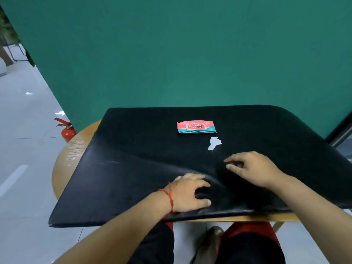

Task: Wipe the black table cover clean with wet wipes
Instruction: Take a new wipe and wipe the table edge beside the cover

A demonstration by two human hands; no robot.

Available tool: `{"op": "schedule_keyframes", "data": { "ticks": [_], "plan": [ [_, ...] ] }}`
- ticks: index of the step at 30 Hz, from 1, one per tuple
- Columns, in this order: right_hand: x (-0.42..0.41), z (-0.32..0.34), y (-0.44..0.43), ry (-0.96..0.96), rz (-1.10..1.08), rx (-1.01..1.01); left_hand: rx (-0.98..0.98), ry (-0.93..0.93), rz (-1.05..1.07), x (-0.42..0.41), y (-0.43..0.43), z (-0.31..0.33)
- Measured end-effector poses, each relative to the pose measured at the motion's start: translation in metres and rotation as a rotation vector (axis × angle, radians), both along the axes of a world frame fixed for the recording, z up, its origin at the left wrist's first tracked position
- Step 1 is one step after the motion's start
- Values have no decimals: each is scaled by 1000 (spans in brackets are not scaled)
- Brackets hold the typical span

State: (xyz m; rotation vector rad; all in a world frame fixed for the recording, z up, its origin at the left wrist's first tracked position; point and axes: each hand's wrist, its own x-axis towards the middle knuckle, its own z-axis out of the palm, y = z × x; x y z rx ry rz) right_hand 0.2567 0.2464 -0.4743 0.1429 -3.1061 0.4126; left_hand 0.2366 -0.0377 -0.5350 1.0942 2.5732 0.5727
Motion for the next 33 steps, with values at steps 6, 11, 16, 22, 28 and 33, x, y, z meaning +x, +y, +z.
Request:
{"op": "schedule_keyframes", "data": {
  "ticks": [6, 11, 16, 22, 28, 33],
  "plan": [
    [-88, -42, -31, 175, -277, -268, 361, -111, 629, -116, -21, -5],
    [-123, -62, -36, 178, -350, -306, 492, -352, 882, -199, 0, 5],
    [-135, -78, -34, 223, -316, -174, 467, -521, 936, -244, 25, 9],
    [-134, -72, -72, 285, -357, -632, 703, -527, 936, -239, 10, 1],
    [-129, -53, -120, 155, -377, -925, 959, -534, 1028, -206, -62, 0],
    [-100, -43, -164, 49, -294, -958, 1124, -403, 1205, -162, -150, 7]
  ]
}}
